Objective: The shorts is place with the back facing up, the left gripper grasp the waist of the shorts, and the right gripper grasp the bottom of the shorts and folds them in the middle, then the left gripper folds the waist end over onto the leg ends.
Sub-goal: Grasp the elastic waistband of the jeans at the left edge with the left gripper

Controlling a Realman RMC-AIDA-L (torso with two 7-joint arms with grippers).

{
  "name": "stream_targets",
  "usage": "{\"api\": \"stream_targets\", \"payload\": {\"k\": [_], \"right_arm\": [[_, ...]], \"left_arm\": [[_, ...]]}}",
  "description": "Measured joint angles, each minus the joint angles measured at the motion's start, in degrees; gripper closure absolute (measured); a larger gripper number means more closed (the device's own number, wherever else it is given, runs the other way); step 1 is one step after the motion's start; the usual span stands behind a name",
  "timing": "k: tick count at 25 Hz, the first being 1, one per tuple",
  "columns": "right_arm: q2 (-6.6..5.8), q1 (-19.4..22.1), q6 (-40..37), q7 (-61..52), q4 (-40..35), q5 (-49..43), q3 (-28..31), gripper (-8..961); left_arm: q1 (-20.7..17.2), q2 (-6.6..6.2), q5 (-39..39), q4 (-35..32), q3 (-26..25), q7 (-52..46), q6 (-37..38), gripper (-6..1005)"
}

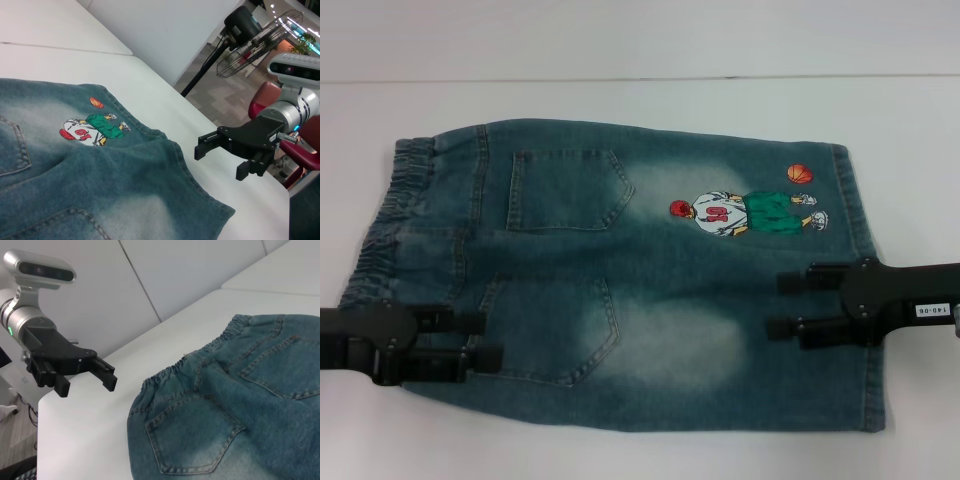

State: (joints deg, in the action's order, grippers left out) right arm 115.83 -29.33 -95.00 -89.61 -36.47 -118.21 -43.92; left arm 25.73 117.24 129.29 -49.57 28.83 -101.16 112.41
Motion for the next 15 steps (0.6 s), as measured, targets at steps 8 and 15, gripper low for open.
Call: {"api": "stream_targets", "payload": {"k": [8,15], "right_arm": [[0.09,-0.1,0.0,-0.1,0.0,0.0,-0.4,99],[0.10,-0.2,-0.1,-0.1,-0.1,0.0,-0.4,99]], "left_arm": [[0.0,0.06,0.1,0.1,-0.2,-0.3,-0.3,203],[1.1,-1.09,4.1,-3.1,-1.0,-9.7,-0.4,202]]}}
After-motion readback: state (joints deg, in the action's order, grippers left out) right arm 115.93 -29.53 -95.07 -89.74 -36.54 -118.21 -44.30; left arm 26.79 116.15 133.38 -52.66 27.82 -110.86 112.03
